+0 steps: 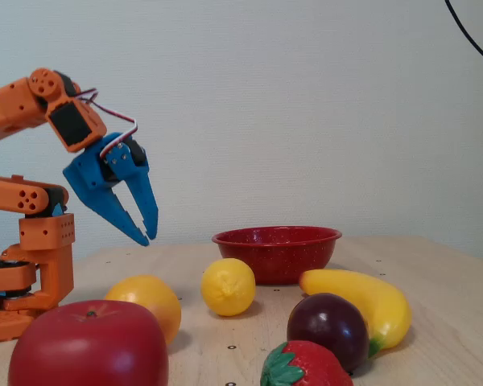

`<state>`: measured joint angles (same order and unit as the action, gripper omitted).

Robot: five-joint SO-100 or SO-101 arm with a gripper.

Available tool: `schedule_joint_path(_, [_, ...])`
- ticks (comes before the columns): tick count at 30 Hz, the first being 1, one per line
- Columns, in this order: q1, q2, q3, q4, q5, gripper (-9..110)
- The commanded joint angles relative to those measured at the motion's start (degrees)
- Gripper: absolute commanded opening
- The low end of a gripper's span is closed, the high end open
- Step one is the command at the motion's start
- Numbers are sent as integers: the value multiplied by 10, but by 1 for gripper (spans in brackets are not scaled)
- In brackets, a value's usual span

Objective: Put the lemon in the red bowl.

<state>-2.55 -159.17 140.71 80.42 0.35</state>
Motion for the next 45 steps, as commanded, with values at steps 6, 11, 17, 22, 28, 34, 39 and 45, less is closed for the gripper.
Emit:
schedule_joint_path(6, [12,100,-128,23,40,3])
schedule_joint_path(11, [18,207,-207,67,33,12])
schedule_joint_path(17, [33,290,-253,59,1,36])
schedule_joint_path(22, [52,339,-268,35,-16,46])
schedule_joint_path(28, [62,407,-287,-4,-23,52])
schedule_joint_path(34, [61,474,-311,-14,-28,58])
schedule_joint_path(39, [60,512,-324,-13,-24,61])
schedule_joint_path(45, [54,554,-328,-32,-17,63])
